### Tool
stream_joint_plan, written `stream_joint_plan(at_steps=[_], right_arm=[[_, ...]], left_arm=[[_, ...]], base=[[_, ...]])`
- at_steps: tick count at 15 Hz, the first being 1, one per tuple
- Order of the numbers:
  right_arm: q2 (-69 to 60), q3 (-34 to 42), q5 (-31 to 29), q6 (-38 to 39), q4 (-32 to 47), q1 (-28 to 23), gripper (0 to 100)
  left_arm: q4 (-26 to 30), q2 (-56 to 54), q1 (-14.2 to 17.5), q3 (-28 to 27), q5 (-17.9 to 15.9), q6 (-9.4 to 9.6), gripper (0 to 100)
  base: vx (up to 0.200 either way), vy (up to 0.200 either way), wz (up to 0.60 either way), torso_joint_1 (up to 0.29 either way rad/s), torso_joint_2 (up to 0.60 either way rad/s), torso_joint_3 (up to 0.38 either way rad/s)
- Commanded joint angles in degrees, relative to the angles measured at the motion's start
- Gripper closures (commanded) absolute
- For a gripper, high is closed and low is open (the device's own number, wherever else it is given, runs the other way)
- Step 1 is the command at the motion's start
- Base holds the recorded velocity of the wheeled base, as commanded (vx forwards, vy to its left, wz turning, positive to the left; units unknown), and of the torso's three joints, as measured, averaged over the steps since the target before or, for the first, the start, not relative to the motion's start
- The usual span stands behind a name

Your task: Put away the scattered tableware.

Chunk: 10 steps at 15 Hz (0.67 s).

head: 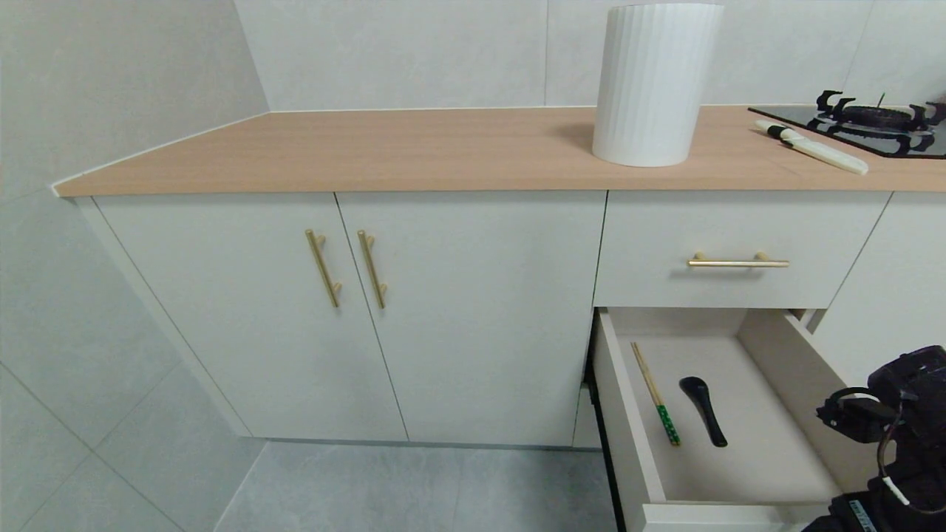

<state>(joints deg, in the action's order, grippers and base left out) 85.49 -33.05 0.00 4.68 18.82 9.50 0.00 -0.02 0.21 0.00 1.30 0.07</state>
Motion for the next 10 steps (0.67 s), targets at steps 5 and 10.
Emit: stream_joint_plan(at_steps=[5, 10], right_arm=[[2.40, 2.55, -0.62, 0.33, -9.68, 0.00, 0], [4.33, 2.37, -0.70, 0.33, -17.06, -0.09, 0]], left_arm=[[0.00, 0.02, -0.03, 0.00, 0.01, 0.01, 0], [0.00, 0.02, -0.03, 0.00, 0.01, 0.01, 0]], base=[[0.000, 0.000, 0.00, 0.000, 0.00, 0.000], [0.000, 0.000, 0.00, 0.000, 0.00, 0.000]])
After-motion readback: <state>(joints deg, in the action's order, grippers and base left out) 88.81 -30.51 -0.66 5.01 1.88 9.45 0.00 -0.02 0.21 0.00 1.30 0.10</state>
